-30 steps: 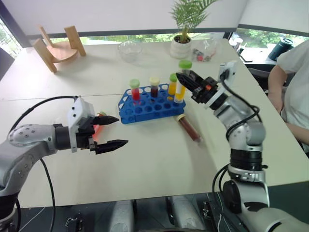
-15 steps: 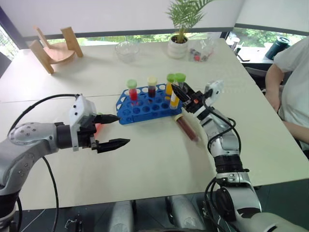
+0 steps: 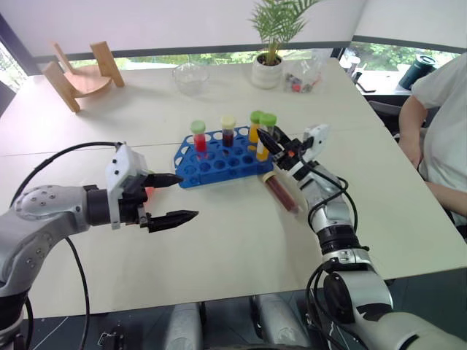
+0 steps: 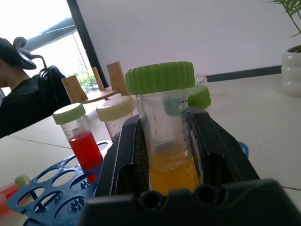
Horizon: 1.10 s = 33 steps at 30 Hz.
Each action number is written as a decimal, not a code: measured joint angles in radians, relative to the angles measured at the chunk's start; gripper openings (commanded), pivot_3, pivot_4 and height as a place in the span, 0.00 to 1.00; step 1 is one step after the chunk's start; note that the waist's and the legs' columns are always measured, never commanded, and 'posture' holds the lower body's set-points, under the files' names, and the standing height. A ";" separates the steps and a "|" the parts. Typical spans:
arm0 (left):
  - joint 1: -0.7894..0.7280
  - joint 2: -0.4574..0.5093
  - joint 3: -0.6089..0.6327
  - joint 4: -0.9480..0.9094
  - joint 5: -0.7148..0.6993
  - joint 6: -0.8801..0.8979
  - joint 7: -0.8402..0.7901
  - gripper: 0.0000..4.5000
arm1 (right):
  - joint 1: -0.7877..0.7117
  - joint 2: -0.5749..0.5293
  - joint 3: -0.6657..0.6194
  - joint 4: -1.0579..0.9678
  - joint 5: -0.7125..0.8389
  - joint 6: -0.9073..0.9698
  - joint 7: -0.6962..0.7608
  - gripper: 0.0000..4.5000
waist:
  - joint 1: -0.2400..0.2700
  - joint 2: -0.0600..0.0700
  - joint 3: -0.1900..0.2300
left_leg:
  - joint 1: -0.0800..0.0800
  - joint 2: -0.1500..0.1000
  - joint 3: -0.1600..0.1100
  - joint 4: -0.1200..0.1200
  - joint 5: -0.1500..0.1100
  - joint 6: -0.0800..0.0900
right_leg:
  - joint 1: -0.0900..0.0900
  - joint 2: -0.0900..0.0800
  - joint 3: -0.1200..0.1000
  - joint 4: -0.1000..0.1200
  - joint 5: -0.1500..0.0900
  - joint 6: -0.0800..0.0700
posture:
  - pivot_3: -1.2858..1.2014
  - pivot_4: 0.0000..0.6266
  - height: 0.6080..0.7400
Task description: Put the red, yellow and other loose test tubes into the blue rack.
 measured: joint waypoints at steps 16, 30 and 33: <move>0.023 -0.006 -0.006 -0.005 0.007 -0.009 0.017 1.00 | 0.128 -0.471 0.104 -0.693 0.031 0.903 0.012 0.99 | 0.003 0.003 0.002 | 0.001 0.000 0.000 0.001 0.001 -0.001 | 0.001 0.000 0.001 0.000 0.000 0.000 | 0.52 0.24 1.00; 0.004 -0.079 -0.065 0.023 0.080 -0.075 0.021 1.00 | -0.220 -0.499 0.461 -0.616 0.131 1.679 -0.055 0.99 | 0.004 0.000 0.000 | -0.001 0.000 0.000 0.000 0.000 0.000 | -0.001 0.000 0.000 -0.001 -0.001 -0.003 | 0.52 0.24 1.00; 0.019 -0.081 -0.064 0.019 0.085 -0.075 0.031 1.00 | -0.237 -0.484 0.504 -0.566 0.096 1.626 -0.058 0.99 | 0.003 -0.001 0.000 | -0.001 0.001 0.000 0.000 0.000 0.000 | -0.001 0.001 -0.001 -0.001 -0.001 -0.003 | 0.52 0.24 1.00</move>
